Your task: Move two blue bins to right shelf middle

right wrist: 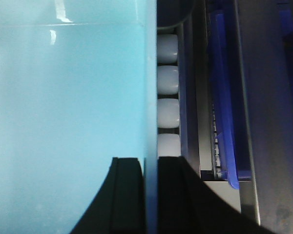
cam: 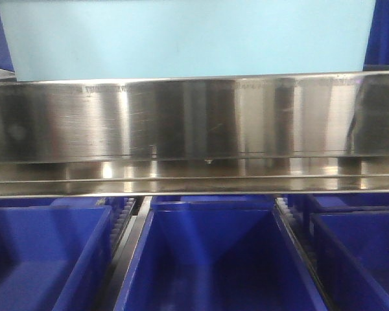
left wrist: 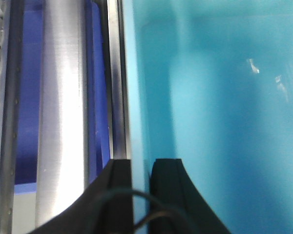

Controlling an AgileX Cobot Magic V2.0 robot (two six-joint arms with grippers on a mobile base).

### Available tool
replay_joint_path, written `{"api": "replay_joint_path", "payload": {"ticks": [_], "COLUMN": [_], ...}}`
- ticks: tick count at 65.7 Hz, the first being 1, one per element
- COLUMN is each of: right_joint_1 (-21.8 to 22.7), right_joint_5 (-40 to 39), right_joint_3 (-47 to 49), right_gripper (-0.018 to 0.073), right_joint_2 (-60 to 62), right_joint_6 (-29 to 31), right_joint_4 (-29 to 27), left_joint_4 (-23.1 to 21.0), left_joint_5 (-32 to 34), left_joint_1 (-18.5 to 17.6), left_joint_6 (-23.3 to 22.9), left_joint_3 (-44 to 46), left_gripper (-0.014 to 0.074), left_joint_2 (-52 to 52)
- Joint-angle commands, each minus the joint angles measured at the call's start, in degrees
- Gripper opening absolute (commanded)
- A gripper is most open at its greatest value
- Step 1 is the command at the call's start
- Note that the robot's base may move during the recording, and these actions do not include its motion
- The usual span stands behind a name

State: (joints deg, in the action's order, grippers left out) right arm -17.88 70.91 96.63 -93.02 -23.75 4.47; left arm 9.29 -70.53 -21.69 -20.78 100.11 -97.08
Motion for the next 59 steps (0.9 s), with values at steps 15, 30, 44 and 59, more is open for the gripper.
{"api": "replay_joint_path", "payload": {"ticks": [15,30,44,59], "right_joint_1": [-0.8,-3.3,-4.0,-4.1], "right_joint_5": [-0.9,-0.9,-0.9,-0.9], "right_joint_3": [0.1,4.6,10.2,10.8], "right_gripper": [-0.0162,-0.0162,-0.0162,-0.0162], "right_joint_2": [3.4,4.3,4.8,7.7], "right_joint_6": [0.3,0.3,0.3,0.3], "right_joint_4": [1.4,2.3,2.3,2.3], "left_joint_4": [0.5,0.3,0.3,0.3], "left_joint_5": [0.6,0.6,0.6,0.6], "left_joint_1": [-0.7,-1.6,-1.6,-1.6], "left_joint_6": [-2.0,-1.9,-2.1,-2.1], "left_joint_3": [0.2,0.2,0.2,5.6], "left_gripper": [-0.0111,-0.0111,-0.0111,-0.0111], "left_joint_2": [5.4,8.4,11.4,12.8]}}
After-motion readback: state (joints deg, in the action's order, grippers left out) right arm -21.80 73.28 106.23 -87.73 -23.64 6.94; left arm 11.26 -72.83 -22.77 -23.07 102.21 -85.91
